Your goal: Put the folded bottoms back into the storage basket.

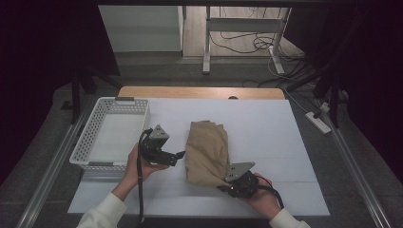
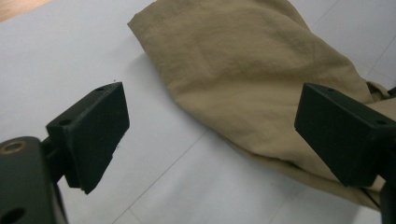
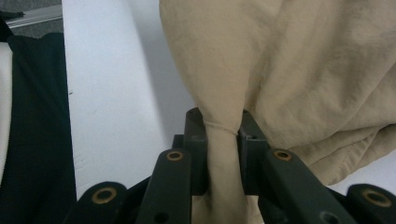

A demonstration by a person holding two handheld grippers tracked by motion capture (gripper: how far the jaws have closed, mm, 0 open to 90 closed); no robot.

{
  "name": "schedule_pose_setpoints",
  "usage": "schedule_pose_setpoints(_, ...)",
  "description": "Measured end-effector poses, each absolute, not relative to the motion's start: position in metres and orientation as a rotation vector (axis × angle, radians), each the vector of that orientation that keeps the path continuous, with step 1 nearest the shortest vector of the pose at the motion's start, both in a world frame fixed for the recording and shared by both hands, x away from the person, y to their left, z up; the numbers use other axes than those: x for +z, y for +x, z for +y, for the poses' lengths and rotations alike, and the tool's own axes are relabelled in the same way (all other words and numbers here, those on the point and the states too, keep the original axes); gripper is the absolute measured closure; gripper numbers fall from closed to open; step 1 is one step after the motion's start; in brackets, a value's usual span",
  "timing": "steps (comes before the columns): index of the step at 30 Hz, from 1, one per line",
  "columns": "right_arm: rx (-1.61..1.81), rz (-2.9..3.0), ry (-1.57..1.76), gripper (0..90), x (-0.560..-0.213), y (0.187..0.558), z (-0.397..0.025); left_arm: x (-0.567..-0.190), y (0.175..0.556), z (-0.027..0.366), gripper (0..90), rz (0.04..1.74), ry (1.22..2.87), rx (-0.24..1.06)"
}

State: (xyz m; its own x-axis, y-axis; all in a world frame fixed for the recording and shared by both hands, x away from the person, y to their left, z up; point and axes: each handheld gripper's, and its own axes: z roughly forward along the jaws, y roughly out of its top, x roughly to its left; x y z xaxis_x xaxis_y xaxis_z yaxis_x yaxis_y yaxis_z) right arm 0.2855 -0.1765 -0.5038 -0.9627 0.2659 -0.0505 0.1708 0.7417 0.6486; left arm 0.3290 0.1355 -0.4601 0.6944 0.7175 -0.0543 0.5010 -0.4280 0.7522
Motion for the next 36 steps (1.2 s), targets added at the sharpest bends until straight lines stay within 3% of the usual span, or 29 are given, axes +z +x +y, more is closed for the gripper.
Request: schedule_pose_setpoints(36,1.011,2.808,0.342,77.0,-0.506,0.286,-0.176,-0.468,0.383,0.112,10.2,0.954,2.119,0.302)
